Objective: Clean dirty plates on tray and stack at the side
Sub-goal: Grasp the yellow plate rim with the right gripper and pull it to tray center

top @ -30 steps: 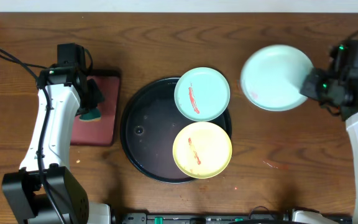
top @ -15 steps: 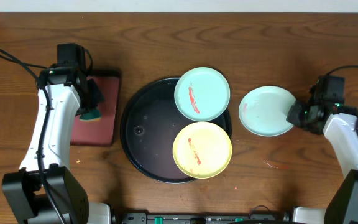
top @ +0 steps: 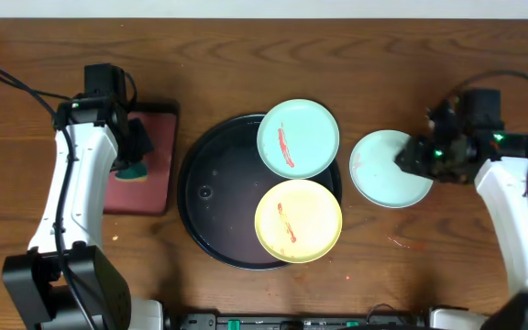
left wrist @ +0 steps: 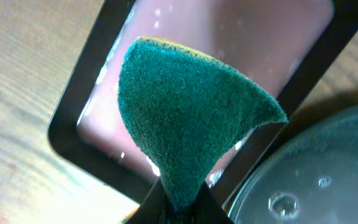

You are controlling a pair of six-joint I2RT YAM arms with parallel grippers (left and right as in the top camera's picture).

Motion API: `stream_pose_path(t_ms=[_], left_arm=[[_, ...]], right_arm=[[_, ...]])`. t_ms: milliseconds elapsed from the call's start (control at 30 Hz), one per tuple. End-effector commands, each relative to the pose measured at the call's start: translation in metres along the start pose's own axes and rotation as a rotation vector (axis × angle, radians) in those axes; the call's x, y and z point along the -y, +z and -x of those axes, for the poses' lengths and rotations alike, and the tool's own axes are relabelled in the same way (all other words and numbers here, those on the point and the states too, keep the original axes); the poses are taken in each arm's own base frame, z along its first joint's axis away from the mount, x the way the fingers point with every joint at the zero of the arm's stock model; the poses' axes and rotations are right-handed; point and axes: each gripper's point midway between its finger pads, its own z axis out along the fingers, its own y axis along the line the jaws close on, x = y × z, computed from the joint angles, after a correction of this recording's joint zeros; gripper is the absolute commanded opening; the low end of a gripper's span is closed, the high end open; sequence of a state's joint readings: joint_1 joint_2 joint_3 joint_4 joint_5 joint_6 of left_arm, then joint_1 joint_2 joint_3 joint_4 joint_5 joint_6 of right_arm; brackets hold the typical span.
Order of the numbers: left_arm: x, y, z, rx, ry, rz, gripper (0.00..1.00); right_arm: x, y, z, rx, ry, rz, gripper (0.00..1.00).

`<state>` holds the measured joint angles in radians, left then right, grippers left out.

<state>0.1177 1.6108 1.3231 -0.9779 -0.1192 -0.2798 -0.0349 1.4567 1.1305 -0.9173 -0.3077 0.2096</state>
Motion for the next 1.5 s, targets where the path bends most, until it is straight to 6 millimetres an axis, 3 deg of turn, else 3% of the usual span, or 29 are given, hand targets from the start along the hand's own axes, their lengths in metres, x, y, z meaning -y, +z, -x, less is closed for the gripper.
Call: stream_pose_path(t_ms=[0,133,300,600,700,833,967,1067,1167,1333,1467], left_arm=[[-0.003,-0.029,0.019,0.061,0.023,0.001,0.08],[-0.007,-0.046,0.018,0.047,0.048,0.005,0.08],[-0.008,-0.048,0.015,0.036,0.049,0.008,0.08],[-0.005,-0.048,0.014,0.030,0.049,-0.008,0.07],[-0.005,-0.048,0.014,0.030,0.050,-0.008,0.07],[-0.005,-0.048,0.014,0.030,0.050,-0.008,0.07],[-0.005,-0.048,0.014,0.030,0.049,-0.008,0.07],[-0.005,-0.048,0.014,0.031,0.049,-0.008,0.07],[-0.005,-0.048,0.014,0.030,0.049,-0.010,0.07],[-0.004,-0.048,0.014,0.027,0.027,-0.016,0.07],[-0.003,-0.048,0.014,0.027,-0.023,-0.017,0.07]], right_arm=[[-0.043,0.006,-0.025,-0.080,-0.136,0.096,0.41],[-0.059,0.030,-0.069,-0.218,-0.222,0.082,0.41],[-0.057,0.058,-0.106,-0.330,-0.289,0.030,0.41],[-0.063,0.097,-0.129,-0.409,-0.388,0.023,0.37],[-0.058,0.110,-0.138,-0.458,-0.383,0.005,0.25],[-0.055,0.113,-0.141,-0.478,-0.369,-0.005,0.01],[-0.072,0.095,-0.128,-0.418,-0.375,0.025,0.01],[-0.096,0.079,-0.116,-0.342,-0.389,0.063,0.01],[-0.123,0.076,-0.107,-0.270,-0.389,0.108,0.01],[-0.162,0.093,-0.102,-0.159,-0.317,0.114,0.01],[-0.183,0.126,-0.115,-0.117,-0.294,0.074,0.01]])
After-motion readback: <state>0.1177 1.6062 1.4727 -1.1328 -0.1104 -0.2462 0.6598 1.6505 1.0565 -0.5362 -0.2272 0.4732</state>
